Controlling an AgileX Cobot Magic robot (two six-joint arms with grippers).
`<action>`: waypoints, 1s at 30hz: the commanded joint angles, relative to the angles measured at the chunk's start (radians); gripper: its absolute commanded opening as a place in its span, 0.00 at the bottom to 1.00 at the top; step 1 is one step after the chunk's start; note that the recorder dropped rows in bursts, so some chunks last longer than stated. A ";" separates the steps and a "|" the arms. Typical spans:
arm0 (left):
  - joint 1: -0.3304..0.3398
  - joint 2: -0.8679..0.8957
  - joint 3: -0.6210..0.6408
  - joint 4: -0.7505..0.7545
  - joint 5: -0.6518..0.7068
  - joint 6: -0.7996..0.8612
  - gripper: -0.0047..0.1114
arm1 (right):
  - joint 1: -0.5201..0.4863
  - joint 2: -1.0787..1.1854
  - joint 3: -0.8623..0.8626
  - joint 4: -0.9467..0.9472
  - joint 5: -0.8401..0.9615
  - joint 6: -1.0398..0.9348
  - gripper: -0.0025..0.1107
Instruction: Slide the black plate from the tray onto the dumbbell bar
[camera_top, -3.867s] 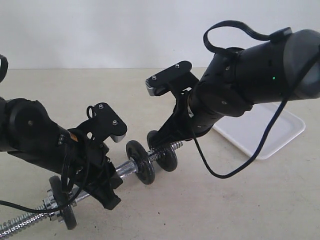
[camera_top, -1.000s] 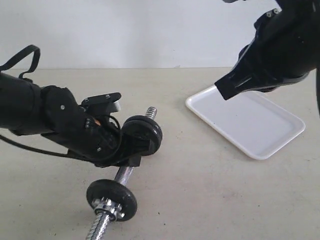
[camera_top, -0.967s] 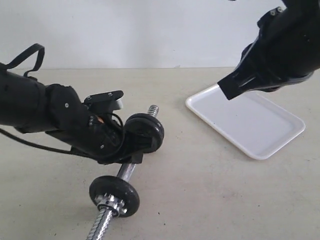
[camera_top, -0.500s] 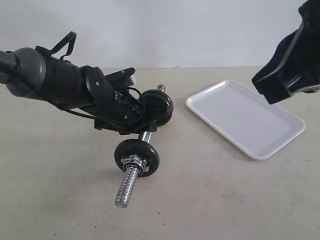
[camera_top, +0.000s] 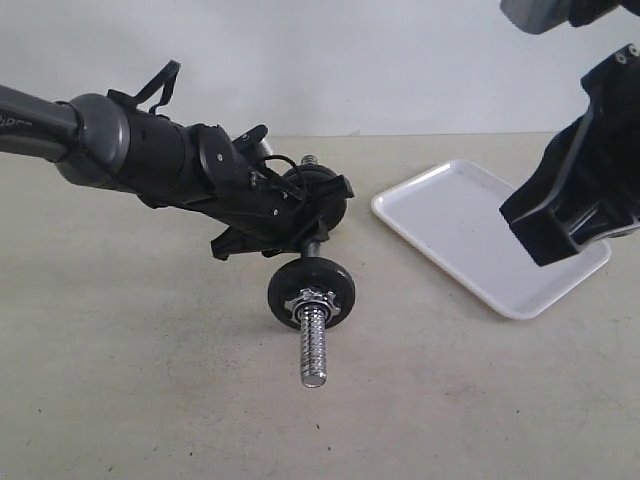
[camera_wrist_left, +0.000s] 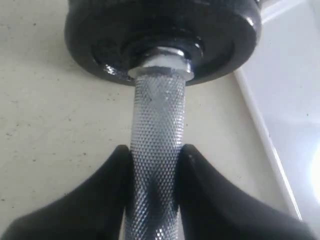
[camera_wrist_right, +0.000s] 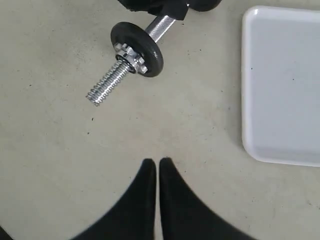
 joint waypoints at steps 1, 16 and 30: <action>-0.005 -0.044 -0.075 -0.035 -0.392 -0.032 0.08 | -0.004 -0.006 0.006 0.013 -0.007 -0.021 0.02; -0.059 -0.042 -0.152 -0.035 -0.399 -0.032 0.08 | -0.004 -0.006 0.006 0.048 -0.003 -0.050 0.02; -0.048 0.020 -0.152 -0.047 -0.495 -0.059 0.08 | -0.004 -0.008 0.006 0.049 -0.003 -0.061 0.02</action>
